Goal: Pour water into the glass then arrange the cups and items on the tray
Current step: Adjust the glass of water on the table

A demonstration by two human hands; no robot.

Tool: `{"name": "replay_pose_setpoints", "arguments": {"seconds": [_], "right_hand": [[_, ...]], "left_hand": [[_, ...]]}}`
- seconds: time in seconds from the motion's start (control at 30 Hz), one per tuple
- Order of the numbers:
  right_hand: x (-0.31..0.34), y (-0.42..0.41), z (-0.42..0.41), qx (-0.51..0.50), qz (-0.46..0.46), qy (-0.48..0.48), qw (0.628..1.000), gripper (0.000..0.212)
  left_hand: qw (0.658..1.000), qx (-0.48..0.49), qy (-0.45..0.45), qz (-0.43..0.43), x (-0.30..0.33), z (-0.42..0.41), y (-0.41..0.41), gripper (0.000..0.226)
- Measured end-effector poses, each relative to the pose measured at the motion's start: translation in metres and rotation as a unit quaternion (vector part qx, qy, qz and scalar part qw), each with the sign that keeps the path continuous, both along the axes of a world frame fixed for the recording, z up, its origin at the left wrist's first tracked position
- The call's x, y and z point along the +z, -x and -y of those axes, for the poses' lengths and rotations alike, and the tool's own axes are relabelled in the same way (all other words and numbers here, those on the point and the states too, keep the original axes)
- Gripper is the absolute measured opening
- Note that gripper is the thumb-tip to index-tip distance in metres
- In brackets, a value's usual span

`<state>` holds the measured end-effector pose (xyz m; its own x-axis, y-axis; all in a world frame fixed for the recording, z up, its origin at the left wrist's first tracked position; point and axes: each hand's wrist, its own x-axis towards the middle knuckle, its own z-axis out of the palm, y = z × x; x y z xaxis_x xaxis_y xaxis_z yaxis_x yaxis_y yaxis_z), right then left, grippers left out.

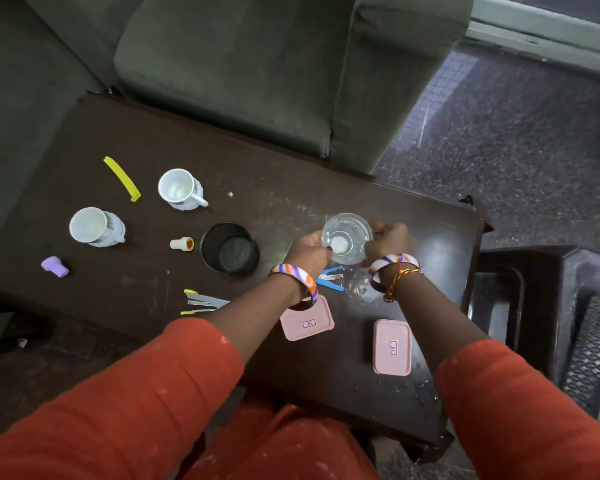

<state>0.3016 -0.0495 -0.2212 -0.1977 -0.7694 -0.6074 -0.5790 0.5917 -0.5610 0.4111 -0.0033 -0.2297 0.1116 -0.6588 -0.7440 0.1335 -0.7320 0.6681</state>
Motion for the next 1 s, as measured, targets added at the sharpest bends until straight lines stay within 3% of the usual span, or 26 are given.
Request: {"name": "replay_pose_setpoints", "arguments": {"seconds": [0.3, 0.43, 0.57, 0.7, 1.0], "right_hand": [[0.001, -0.065, -0.019, 0.059, 0.013, -0.016, 0.998, 0.042], [-0.007, -0.08, -0.03, 0.044, 0.012, -0.018, 0.999, 0.042], [-0.014, -0.086, -0.037, 0.02, 0.009, -0.018, 1.0, 0.042], [-0.015, -0.09, -0.04, 0.017, 0.01, -0.019, 1.0, 0.043], [-0.013, -0.098, -0.043, 0.0, 0.046, -0.043, 0.998, 0.042]], "left_hand": [[0.99, 0.05, -0.062, 0.114, -0.018, -0.014, -0.061, 0.028], [0.989, 0.045, -0.086, 0.113, -0.025, -0.024, -0.074, 0.023], [0.992, 0.022, -0.076, 0.1, -0.025, -0.03, -0.079, 0.031], [0.989, -0.003, -0.048, 0.139, -0.019, -0.033, -0.081, 0.034], [0.984, -0.027, -0.041, 0.172, -0.013, -0.031, -0.097, 0.031]]}}
